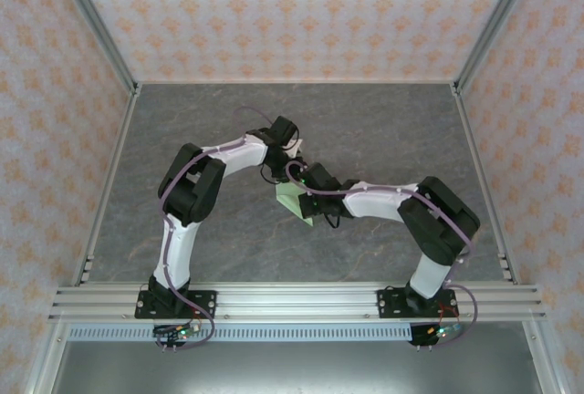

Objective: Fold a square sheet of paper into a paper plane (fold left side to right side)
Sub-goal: Third fold the triangle at the center of the table.

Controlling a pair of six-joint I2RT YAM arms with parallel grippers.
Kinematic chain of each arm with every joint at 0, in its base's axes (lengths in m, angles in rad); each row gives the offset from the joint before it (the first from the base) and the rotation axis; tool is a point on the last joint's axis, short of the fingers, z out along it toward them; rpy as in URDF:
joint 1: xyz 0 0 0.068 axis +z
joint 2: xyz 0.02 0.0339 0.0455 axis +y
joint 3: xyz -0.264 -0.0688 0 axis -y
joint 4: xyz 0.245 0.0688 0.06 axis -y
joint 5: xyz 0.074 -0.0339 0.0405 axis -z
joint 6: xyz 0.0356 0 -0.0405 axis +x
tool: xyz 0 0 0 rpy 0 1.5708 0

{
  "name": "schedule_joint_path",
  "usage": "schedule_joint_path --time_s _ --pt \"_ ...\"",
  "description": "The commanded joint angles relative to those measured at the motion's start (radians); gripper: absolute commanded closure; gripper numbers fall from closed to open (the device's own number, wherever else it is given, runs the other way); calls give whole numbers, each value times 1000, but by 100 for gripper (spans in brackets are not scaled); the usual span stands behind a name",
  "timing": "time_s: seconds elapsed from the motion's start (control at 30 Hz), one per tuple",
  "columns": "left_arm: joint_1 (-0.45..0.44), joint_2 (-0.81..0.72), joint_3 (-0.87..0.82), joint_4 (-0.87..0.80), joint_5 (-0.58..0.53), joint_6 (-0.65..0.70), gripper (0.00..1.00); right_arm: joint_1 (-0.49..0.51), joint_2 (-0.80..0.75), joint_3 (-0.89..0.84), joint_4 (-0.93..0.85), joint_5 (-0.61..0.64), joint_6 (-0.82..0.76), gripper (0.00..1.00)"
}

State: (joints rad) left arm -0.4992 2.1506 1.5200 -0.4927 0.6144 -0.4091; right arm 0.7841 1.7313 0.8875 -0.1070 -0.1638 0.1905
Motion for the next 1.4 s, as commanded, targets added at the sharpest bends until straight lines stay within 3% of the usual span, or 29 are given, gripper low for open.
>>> schedule_joint_path --time_s 0.0,0.33,0.53,0.73,0.93,1.1,1.37 --pt "5 12 70 -107 -37 34 70 4 76 -5 -100 -28 -27 100" --pt "81 -19 154 -179 -22 58 56 6 101 9 -114 -60 -46 100" --pt "115 -65 132 -186 -25 64 55 9 113 21 -119 -69 -53 100" --pt "173 -165 -18 -107 -23 37 63 10 119 27 -115 -75 -53 100" --pt "202 -291 -218 15 70 -13 73 12 129 37 -120 -75 -58 100" --pt "170 -371 -392 188 162 -119 75 14 135 39 -120 -77 -59 100" --pt "81 -366 -481 284 135 -197 76 15 136 42 -125 -78 -62 100"
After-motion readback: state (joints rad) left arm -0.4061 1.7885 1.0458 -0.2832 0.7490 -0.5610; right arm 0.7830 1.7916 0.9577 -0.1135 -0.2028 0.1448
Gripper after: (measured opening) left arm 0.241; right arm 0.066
